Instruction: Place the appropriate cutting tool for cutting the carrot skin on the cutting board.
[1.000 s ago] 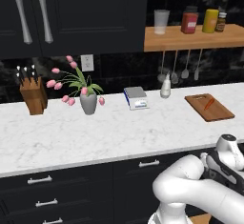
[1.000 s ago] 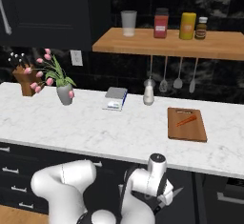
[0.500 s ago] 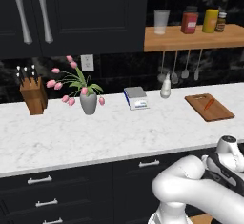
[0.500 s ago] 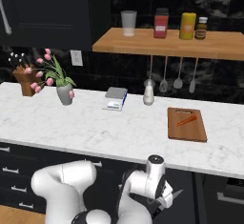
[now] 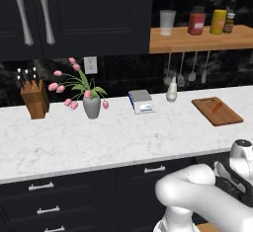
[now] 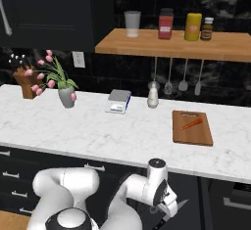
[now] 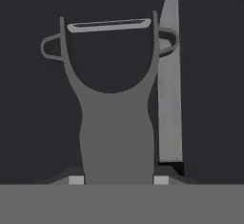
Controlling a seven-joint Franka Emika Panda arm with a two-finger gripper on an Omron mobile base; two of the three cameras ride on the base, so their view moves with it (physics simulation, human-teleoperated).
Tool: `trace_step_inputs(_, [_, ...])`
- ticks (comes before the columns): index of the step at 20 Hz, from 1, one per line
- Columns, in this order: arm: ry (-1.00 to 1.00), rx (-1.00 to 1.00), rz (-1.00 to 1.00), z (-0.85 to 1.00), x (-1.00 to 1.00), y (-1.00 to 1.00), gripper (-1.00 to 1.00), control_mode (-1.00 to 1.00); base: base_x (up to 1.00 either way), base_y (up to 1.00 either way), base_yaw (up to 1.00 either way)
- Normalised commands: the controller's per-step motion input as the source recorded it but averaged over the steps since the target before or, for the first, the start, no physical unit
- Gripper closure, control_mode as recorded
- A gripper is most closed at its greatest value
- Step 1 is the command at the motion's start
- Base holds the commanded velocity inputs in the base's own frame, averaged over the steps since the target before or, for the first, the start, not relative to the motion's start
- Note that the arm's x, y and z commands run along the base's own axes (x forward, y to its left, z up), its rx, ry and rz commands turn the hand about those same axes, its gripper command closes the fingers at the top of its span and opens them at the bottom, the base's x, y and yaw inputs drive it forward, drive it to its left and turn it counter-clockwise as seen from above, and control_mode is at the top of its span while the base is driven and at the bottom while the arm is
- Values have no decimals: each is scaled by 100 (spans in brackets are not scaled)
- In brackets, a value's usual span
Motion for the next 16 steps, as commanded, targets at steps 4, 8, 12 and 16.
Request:
trace_step_inputs(4, [0,2,0,100,-21,0,100,-100,0,0,0])
trace_step_inputs(8, [-2,3,0,100,-11,-1,100,-100,0,0,0])
trace_step_inputs(12, [0,10,0,100,13,-3,100,-100,0,0,0])
trace_step_inputs(16, [0,8,0,100,66,0,100,-100,0,0,0])
